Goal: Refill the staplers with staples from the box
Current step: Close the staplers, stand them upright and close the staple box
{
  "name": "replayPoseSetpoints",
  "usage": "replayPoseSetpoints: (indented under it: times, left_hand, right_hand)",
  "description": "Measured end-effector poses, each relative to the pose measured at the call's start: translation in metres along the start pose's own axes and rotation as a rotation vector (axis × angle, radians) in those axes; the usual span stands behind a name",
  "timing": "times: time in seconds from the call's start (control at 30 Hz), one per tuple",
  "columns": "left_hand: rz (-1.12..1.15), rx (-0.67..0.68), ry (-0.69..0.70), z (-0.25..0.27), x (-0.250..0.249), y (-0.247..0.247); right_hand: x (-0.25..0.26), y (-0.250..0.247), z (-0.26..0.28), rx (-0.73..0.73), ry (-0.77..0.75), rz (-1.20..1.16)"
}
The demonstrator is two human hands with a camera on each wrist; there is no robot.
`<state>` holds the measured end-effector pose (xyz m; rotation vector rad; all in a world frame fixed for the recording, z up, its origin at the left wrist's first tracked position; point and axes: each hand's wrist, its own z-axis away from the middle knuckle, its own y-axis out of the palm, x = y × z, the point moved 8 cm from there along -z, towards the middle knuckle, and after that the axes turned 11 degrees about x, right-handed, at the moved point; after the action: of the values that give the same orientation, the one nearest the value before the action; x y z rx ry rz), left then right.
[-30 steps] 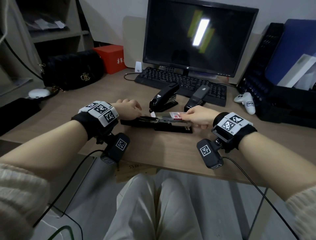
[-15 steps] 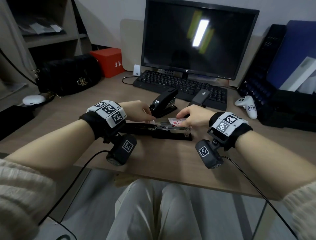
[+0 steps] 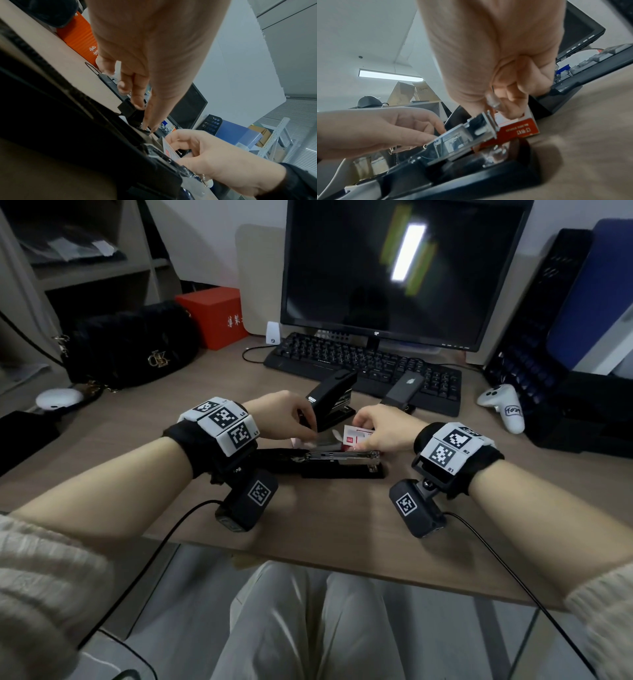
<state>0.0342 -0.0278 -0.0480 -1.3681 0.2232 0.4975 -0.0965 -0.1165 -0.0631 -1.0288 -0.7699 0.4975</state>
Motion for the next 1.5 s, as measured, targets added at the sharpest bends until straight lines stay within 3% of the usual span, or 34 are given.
replayPoseSetpoints:
  times: [0.43,0.67,1.03,1.5]
  left_hand:
    - [-0.089,0.080,-0.062,-0.012,0.005,0.009]
    - [-0.147,0.148,-0.092,-0.020,-0.001,0.014]
    - [-0.229,0.226,-0.086,-0.025,-0.003,0.020]
    - [-0.261,0.209,-0.102,-0.024,-0.011,0.027]
  right_hand:
    - [-0.006,0.001,0.001,0.028,-0.008,-0.019]
    - [0.007,0.001,0.004,0.043,-0.132,-0.093]
    - [0.013,0.009,-0.003,0.124,-0.157,-0.015]
    - [0.008,0.011,-0.008,0.130,-0.160,-0.035]
